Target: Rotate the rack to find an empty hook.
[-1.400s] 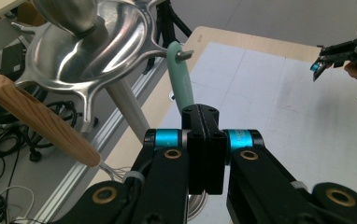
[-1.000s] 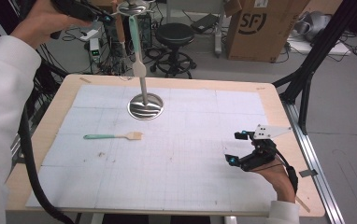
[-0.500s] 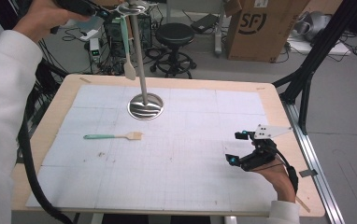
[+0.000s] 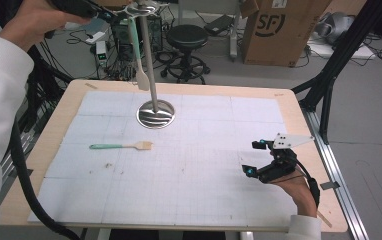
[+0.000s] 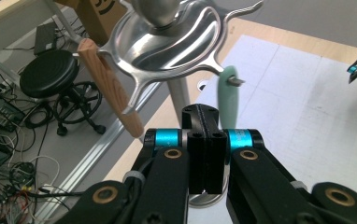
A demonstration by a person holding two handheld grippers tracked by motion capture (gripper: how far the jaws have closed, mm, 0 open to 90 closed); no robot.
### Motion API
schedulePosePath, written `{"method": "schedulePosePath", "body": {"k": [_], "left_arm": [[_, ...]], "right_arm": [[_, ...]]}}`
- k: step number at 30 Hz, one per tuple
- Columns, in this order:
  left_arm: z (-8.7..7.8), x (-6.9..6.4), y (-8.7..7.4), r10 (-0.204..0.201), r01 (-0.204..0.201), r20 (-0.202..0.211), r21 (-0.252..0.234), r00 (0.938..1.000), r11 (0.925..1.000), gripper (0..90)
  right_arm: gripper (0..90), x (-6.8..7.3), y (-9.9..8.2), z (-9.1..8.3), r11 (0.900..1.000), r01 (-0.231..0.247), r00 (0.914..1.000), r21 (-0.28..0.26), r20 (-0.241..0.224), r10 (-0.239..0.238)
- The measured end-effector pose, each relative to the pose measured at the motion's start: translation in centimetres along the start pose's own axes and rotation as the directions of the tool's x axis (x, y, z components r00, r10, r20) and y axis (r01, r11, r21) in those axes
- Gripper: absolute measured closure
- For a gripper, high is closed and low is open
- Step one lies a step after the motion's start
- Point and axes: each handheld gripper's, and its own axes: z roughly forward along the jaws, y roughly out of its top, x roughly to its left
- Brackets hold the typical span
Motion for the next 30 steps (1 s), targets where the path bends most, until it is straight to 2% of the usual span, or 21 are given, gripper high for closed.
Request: {"method": "schedulePosePath", "body": {"k": [2,7,10,17,23,30], "left_arm": [[-0.2,-0.3,-0.1,-0.021,0.021,0.007,-0.017,0.9998,0.9996,90.0],[-0.4,-1.1,-0.8,-0.026,0.026,0.003,-0.004,0.9997,0.9996,90.0],[-0.7,-1.8,-0.8,-0.015,0.015,0.000,0.009,0.9999,0.9998,90.0],[-1.1,-3.7,0.2,0.008,-0.008,0.007,-0.005,0.9999,1.0000,90.0],[-0.4,-4.5,0.9,0.019,-0.018,0.023,-0.014,0.9996,0.9997,90.0],[1.3,-4.3,1.5,0.028,-0.027,0.038,-0.009,0.9989,0.9996,90.0]], "right_arm": [[0.2,0.0,0.0,0.0,1.0000,0.003,1.0000,-0.002,-0.001,-0.003],[0.2,0.1,0.1,0.0,1.0000,0.002,1.0000,0.001,-0.002,-0.002],[0.2,0.1,0.1,0.0,1.0000,0.004,1.0000,-0.001,-0.003,-0.004],[0.2,0.3,0.2,-0.1,1.0000,0.006,1.0000,-0.006,-0.003,-0.006],[0.2,0.4,0.2,0.0,0.9999,0.012,0.9999,-0.006,-0.008,-0.012],[0.2,0.3,0.2,0.0,0.9999,0.014,0.9999,-0.005,-0.010,-0.014]]}}
